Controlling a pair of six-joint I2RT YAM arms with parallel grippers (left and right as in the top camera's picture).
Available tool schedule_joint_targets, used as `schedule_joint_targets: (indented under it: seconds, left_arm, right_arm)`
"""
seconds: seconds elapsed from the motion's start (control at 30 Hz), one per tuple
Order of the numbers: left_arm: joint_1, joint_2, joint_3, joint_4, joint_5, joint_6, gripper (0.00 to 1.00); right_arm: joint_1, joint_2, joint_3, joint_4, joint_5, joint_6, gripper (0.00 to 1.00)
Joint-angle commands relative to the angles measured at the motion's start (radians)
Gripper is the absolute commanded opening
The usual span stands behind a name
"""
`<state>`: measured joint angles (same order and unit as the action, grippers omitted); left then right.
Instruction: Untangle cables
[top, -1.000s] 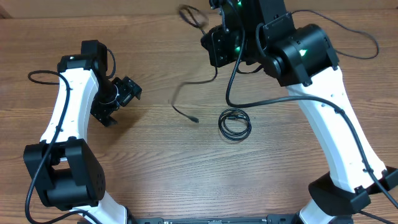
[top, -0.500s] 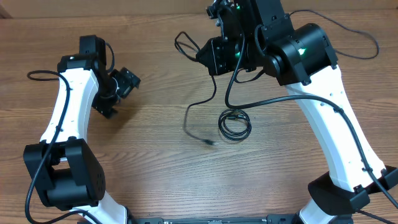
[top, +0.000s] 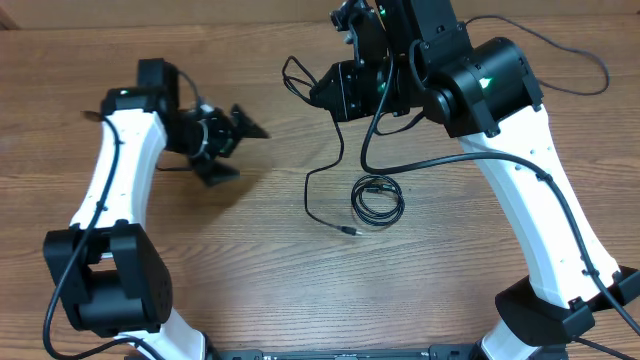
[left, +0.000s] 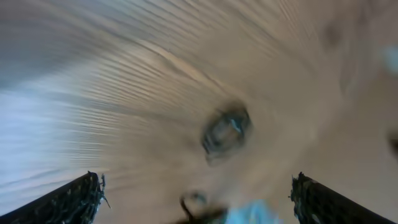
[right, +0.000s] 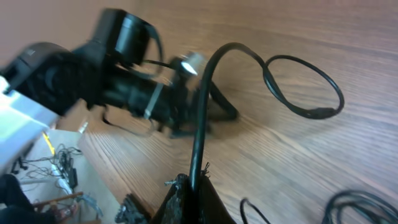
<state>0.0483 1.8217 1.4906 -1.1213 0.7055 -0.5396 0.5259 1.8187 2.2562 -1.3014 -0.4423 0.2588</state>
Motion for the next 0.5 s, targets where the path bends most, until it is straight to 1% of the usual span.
schedule_joint_targets:
  seconds: [0.0, 0.03, 0.13, 0.27, 0.4, 0.47]
  left_arm:
    - [-0.077, -0.010, 0.003, 0.016, 0.212, 0.286, 1.00]
    - [-0.094, -0.010, 0.003, 0.029, 0.212, 0.304, 0.99]
    - [-0.125, -0.010, 0.003, 0.075, 0.210, 0.296, 0.99]
    - [-0.134, -0.010, 0.003, 0.182, 0.136, 0.274, 0.99]
    - [-0.131, -0.010, 0.003, 0.230, 0.133, 0.212, 1.00]
    - [-0.127, -0.010, 0.003, 0.259, 0.135, 0.209, 1.00]
  right_arm:
    - [0.000, 0.001, 0.006, 0.031, -0.030, 0.059, 0.04]
    - [0.000, 0.001, 0.006, 0.037, -0.031, 0.082, 0.04]
    - [0.000, 0.001, 0.006, 0.045, -0.031, 0.135, 0.04]
    - [0.000, 0.001, 0.006, 0.042, -0.049, 0.142, 0.04]
    - [-0.012, 0.001, 0.006, 0.054, -0.159, 0.143, 0.04]
    - [-0.029, 0.001, 0.006, 0.060, -0.209, 0.174, 0.04]
